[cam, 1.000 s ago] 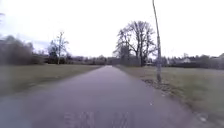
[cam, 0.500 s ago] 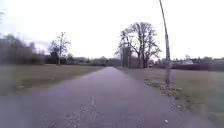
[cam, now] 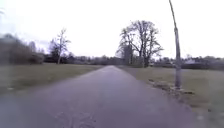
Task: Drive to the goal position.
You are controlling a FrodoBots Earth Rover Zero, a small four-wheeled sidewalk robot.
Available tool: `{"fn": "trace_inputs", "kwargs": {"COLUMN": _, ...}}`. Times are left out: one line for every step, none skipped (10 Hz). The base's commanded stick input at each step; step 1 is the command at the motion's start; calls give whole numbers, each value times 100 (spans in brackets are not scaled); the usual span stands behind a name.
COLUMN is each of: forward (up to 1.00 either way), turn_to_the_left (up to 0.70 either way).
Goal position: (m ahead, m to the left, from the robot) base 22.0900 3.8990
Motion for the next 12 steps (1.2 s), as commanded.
{"fn": "trace_inputs", "kwargs": {"forward": 100, "turn_to_the_left": 0}}
{"fn": "trace_inputs", "kwargs": {"forward": 100, "turn_to_the_left": 0}}
{"fn": "trace_inputs", "kwargs": {"forward": 100, "turn_to_the_left": 0}}
{"fn": "trace_inputs", "kwargs": {"forward": 100, "turn_to_the_left": 0}}
{"fn": "trace_inputs", "kwargs": {"forward": 100, "turn_to_the_left": 0}}
{"fn": "trace_inputs", "kwargs": {"forward": 100, "turn_to_the_left": 0}}
{"fn": "trace_inputs", "kwargs": {"forward": 100, "turn_to_the_left": 0}}
{"fn": "trace_inputs", "kwargs": {"forward": 100, "turn_to_the_left": 0}}
{"fn": "trace_inputs", "kwargs": {"forward": 100, "turn_to_the_left": 0}}
{"fn": "trace_inputs", "kwargs": {"forward": 100, "turn_to_the_left": 0}}
{"fn": "trace_inputs", "kwargs": {"forward": 100, "turn_to_the_left": 0}}
{"fn": "trace_inputs", "kwargs": {"forward": 100, "turn_to_the_left": 0}}
